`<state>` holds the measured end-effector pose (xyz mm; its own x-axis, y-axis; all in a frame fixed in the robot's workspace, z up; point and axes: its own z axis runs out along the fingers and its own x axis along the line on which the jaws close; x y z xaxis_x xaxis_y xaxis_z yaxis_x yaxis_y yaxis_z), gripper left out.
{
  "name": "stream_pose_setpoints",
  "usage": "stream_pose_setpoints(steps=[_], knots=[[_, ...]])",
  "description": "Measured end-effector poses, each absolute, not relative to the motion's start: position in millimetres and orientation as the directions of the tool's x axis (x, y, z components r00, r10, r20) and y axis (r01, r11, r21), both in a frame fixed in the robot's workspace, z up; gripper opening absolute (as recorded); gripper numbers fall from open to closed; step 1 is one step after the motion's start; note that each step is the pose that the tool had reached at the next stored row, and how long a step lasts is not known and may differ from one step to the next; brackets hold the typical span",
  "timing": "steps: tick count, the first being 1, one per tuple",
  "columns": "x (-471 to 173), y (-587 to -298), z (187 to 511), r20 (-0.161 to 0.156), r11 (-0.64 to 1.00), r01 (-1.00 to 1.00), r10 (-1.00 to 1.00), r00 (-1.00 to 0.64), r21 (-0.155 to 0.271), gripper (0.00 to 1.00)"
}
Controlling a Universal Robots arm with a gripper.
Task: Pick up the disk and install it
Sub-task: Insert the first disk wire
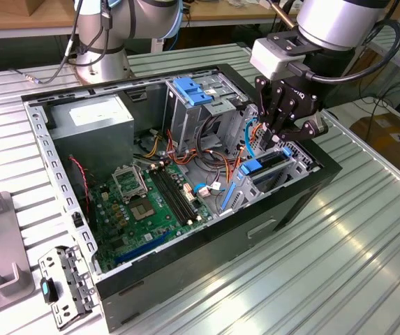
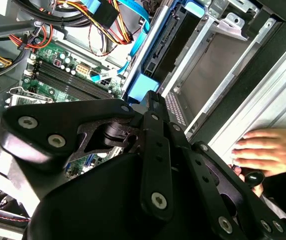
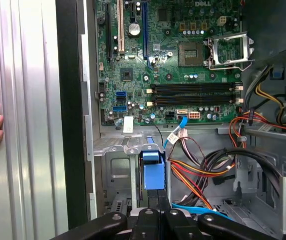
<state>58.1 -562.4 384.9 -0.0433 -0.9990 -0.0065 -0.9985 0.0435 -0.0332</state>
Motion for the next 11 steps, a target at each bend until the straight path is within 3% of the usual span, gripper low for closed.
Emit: stream_pose_setpoints(steps=[11], knots=[[67.6, -562.4, 384.9, -0.006, 0.044, -0.999, -0.999, -0.043, -0.033, 0.11]])
